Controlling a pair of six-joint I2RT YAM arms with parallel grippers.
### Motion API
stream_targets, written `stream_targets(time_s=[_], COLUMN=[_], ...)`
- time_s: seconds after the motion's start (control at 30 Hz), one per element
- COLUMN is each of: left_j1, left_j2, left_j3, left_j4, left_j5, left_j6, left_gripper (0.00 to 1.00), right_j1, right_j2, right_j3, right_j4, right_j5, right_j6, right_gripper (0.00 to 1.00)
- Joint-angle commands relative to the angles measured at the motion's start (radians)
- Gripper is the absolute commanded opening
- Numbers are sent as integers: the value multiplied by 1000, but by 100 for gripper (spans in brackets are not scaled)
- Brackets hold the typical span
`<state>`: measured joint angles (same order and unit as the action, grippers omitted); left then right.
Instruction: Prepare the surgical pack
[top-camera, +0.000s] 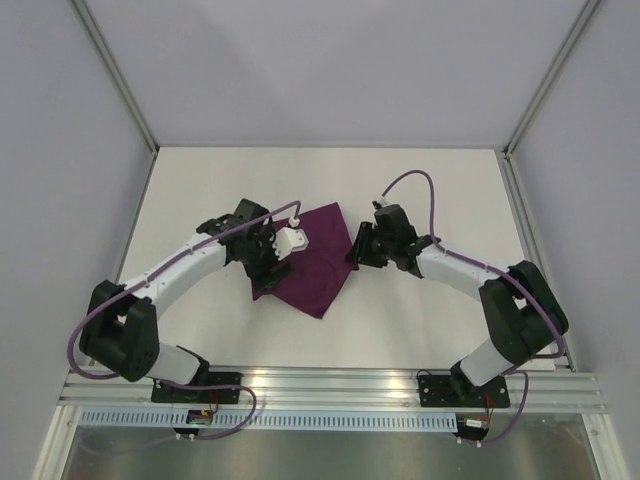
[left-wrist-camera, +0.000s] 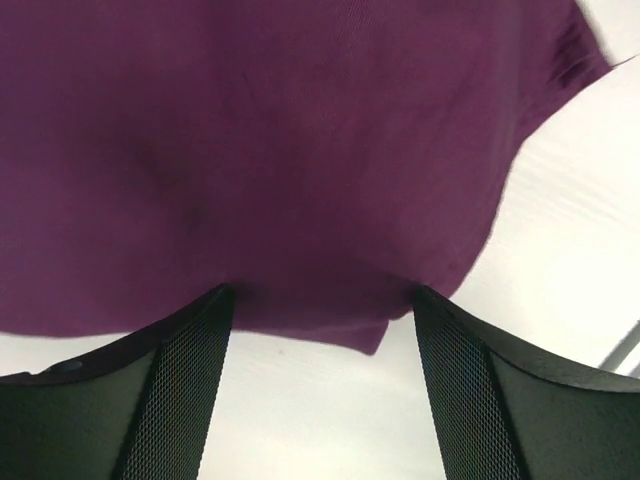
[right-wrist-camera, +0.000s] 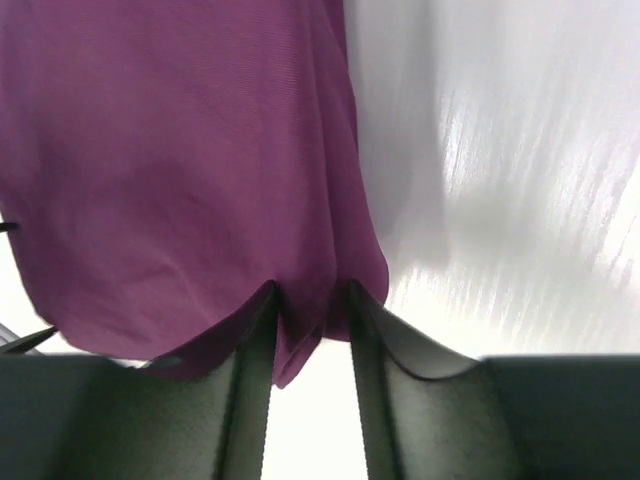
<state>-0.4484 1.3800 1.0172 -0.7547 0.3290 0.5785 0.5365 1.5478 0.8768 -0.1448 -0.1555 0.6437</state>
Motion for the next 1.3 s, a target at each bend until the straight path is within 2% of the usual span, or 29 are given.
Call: stream_targets(time_s=[0.0,0.03,0.07,0.13,0.2,0.23,0.3,0.33,0.37,0.4,0.5,0.53,0.6,0.63,0.77,0.8,0.87,1.0,1.13,1.27], left_j1=[-33,-38,-41,-41,-41,-41,-41,-41,-41,-41,-41,-41,-41,-42,-62,-76,-128,-184,-202,-231], left_j2=[63,65,60,45,30,12,4,1,-2,-6,-25,-35,-62,-73,-124,-131,-159,-187,-194,-188], left_j3=[-38,-49,-69,-89,-103,-117,-129,-132,-141,-144,-147,-143,-128,-126,-193,-213,-277,-345,-388,-378], left_j4=[112,126,147,144,132,112,89,77,49,32,-31,-41,-51,-46,46,66,141,250,386,388], left_j5=[-134,-136,-131,-101,-58,-29,-21,-24,-40,-48,-45,-42,-42,-42,-96,-113,-159,-284,-389,-415], left_j6=[7,7,7,24,41,61,81,90,113,125,164,165,155,152,146,149,153,138,106,73], left_gripper=[81,80,77,60,41,26,13,2,2,10,47,58,69,75,82,88,88,84,79,69], right_j1=[0,2,3,8,8,10,14,14,14,14,14,14,14,17,84,107,185,266,319,364], right_j2=[50,51,46,22,2,-3,-14,-12,-9,1,12,9,-24,-40,-173,-192,-222,-247,-226,-168], right_j3=[8,2,-4,-21,-27,-39,-51,-62,-67,-71,-78,-75,-65,-62,-88,-99,-127,-193,-226,-234], right_j4=[57,69,77,65,33,31,33,36,37,40,40,34,1,-18,-122,-128,-106,36,187,305], right_j5=[-29,-41,-35,-6,8,7,4,4,5,7,2,1,10,39,148,174,237,237,264,225], right_j6=[51,62,74,79,77,79,80,80,80,79,76,71,65,63,79,94,128,241,269,274], right_gripper=[35,21,14,1,1,0,0,1,1,0,16,26,34,43,50,51,51,47,39,34])
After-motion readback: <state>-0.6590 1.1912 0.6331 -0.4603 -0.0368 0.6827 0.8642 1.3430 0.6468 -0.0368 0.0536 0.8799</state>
